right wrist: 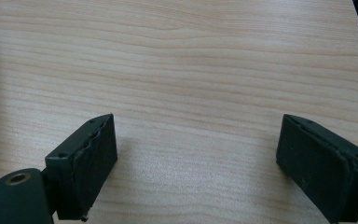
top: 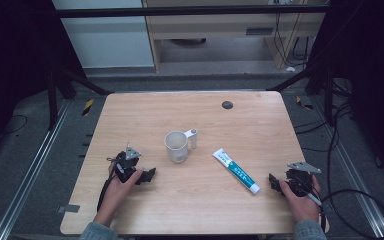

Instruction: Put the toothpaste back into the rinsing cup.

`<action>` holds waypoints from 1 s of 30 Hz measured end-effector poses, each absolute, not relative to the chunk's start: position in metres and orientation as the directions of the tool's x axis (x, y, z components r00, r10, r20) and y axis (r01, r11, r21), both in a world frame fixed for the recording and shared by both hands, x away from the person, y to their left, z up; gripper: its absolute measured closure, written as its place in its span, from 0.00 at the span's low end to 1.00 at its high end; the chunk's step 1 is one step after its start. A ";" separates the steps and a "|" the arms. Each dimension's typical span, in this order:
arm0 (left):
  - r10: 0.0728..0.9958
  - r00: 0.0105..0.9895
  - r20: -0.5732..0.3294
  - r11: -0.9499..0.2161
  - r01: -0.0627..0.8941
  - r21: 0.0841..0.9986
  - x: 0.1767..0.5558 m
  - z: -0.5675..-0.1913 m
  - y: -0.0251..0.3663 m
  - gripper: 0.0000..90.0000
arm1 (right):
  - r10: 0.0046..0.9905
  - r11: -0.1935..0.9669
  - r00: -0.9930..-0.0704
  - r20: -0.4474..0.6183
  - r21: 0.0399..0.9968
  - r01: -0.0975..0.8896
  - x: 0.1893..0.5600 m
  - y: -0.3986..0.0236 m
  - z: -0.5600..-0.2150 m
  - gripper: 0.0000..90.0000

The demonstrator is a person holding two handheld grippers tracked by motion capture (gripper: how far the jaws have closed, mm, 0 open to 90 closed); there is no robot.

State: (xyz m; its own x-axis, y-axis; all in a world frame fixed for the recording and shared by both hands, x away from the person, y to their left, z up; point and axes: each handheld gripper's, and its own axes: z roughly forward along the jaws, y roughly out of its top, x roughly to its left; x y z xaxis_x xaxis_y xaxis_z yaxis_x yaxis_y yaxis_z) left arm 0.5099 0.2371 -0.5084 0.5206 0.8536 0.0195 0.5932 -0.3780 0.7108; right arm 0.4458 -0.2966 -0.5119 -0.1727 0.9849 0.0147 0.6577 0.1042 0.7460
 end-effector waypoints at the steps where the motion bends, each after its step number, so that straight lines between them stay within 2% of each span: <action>1: 0.853 0.521 0.020 -0.379 0.593 0.711 0.510 -0.508 0.237 0.00 | 0.985 0.107 -0.172 0.010 0.746 0.658 0.447 -0.296 -0.512 0.14; 11: 0.855 0.518 0.018 -0.375 0.594 0.712 0.511 -0.508 0.237 0.00 | 0.987 0.096 -0.158 0.013 0.746 0.659 0.454 -0.292 -0.512 0.14; 15: 0.856 0.517 0.017 -0.374 0.595 0.712 0.511 -0.508 0.237 0.00 | 0.986 0.105 -0.166 0.009 0.738 0.667 0.454 -0.292 -0.509 0.23; 17: 0.856 0.517 0.017 -0.373 0.595 0.712 0.511 -0.508 0.237 0.00 | 0.984 0.122 -0.177 -0.002 0.730 0.672 0.453 -0.291 -0.504 0.22; 24: 0.856 0.517 0.017 -0.374 0.595 0.712 0.511 -0.508 0.237 0.00 | 0.959 0.238 -0.278 -0.059 0.702 0.671 0.454 -0.268 -0.463 0.23; 30: 0.854 0.520 0.016 -0.375 0.594 0.711 0.511 -0.508 0.237 0.00 | 0.925 0.323 -0.372 -0.076 0.670 0.668 0.463 -0.240 -0.422 0.32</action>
